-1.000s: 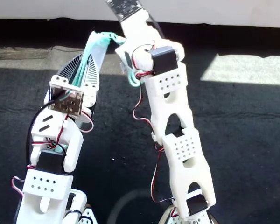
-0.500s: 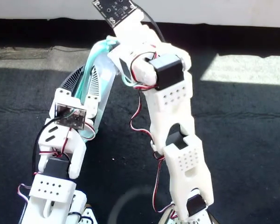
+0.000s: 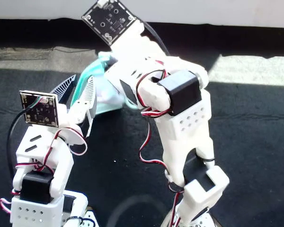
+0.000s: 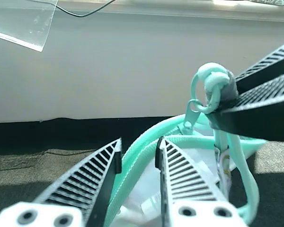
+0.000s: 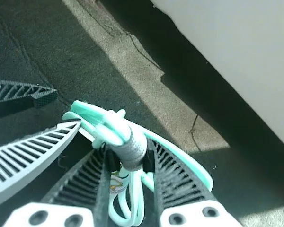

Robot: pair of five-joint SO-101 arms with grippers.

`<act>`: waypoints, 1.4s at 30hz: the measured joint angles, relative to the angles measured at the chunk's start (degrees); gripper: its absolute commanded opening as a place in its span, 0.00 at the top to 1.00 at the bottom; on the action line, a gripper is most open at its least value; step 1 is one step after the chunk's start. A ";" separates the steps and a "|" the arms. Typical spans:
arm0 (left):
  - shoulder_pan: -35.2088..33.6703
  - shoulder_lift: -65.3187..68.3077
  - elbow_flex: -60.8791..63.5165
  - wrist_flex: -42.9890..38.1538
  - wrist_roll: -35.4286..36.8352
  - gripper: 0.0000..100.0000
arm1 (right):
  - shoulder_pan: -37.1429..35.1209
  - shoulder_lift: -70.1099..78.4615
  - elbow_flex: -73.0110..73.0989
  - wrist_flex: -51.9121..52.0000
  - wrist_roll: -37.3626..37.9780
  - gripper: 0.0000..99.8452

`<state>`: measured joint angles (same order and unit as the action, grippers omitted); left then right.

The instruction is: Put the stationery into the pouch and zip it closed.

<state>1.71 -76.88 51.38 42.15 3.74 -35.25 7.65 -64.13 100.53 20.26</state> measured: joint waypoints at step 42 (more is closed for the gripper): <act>4.66 -0.62 1.93 0.26 -17.58 0.85 | 0.00 -1.14 1.67 0.00 0.00 0.99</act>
<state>6.37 -77.49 53.32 42.42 -13.85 -35.25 6.51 -62.46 100.53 20.26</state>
